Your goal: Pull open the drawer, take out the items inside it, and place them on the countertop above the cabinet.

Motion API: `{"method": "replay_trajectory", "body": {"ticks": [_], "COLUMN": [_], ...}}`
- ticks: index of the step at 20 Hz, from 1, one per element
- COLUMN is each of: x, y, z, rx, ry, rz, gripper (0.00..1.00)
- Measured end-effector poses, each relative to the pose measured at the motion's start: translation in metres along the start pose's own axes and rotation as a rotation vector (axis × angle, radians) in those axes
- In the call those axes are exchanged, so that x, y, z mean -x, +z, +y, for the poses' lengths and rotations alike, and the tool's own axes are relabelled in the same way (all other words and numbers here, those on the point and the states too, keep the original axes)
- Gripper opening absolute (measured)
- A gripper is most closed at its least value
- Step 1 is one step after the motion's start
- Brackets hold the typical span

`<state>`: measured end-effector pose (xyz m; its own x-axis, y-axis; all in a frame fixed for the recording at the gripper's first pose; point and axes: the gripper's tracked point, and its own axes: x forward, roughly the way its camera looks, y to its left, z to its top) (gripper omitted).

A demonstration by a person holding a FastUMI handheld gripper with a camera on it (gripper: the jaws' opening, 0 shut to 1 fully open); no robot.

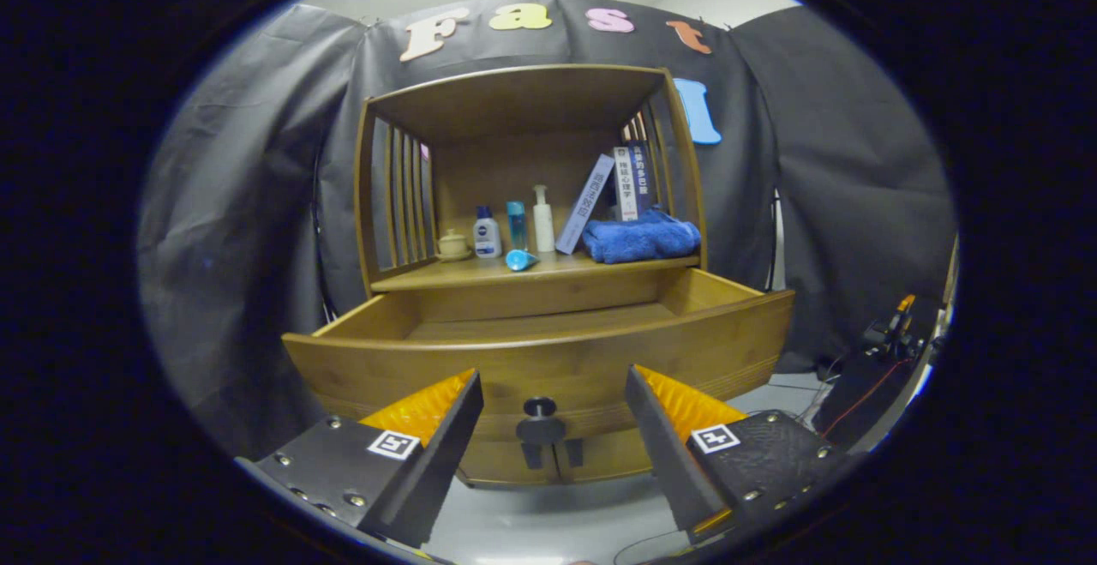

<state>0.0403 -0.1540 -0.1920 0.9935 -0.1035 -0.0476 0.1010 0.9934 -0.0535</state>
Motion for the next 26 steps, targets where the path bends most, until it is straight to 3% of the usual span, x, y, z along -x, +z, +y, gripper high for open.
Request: {"method": "replay_trajectory", "body": {"ticks": [7,10,16,18,20,26], "x": [0.004,0.002,-0.029,-0.048,-0.042,-0.085], "y": [-0.012,-0.023,-0.04,-0.044,-0.043,-0.028], "z": [0.013,0.028,0.027,0.031,0.037,0.043], "rx": [0.059,0.019,0.028,0.038,0.039,0.04], "ry": [0.028,0.055,0.012,0.064,0.053,0.055], "rz": [-0.039,-0.012,0.024,0.027,0.007,-0.027], "gripper": [0.99,0.99,0.99,0.99,1.0,1.0]}}
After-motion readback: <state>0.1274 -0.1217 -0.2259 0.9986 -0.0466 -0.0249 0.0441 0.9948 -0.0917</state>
